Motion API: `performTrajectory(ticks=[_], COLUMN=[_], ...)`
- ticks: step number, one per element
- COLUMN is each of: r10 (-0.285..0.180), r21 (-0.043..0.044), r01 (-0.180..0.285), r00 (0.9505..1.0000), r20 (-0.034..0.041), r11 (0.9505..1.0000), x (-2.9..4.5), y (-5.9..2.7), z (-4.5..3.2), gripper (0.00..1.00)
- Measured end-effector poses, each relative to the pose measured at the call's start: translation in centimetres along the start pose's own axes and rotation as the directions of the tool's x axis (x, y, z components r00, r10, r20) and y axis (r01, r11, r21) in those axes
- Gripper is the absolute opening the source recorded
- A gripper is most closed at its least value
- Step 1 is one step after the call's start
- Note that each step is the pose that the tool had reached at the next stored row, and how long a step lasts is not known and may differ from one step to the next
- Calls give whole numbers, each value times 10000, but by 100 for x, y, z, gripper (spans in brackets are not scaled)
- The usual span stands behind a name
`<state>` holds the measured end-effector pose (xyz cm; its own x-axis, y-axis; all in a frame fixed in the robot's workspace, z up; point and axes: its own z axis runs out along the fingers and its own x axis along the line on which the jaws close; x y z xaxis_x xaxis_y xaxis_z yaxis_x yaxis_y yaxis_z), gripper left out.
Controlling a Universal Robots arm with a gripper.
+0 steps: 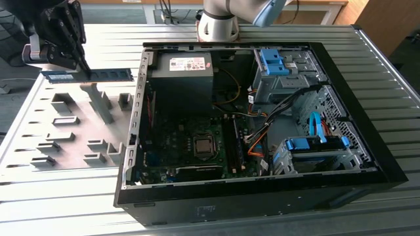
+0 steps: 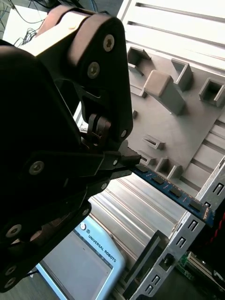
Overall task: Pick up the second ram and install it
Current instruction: 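Pick up the second ram and move it above second insertion slot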
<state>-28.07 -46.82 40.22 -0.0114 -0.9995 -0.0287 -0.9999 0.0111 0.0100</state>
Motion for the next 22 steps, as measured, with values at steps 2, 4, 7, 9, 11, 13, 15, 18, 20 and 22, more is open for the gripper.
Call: performTrajectory(ticks=[2,4,7,9,11,13,15,18,20,22], r10=[0,0,0,0,0,0,0,0,0,0], r21=[0,-1,-1,0,0,0,-1,0,0,0], r01=[0,0,0,0,0,0,0,0,0,0], r00=[10000,10000,10000,10000,10000,10000,10000,10000,10000,10000], r20=[0,0,0,0,1,0,0,1,1,0], r11=[10000,10000,10000,10000,10000,10000,10000,10000,10000,10000], x=[0,-1,-1,-1,-1,-2,-2,-2,-2,-3], y=[-22,-44,-73,-94,-113,-133,-153,-184,-203,-223], z=[0,-1,-1,-1,-1,-1,-2,-2,-2,-2], gripper=[14,14,14,14,14,14,14,14,14,14])
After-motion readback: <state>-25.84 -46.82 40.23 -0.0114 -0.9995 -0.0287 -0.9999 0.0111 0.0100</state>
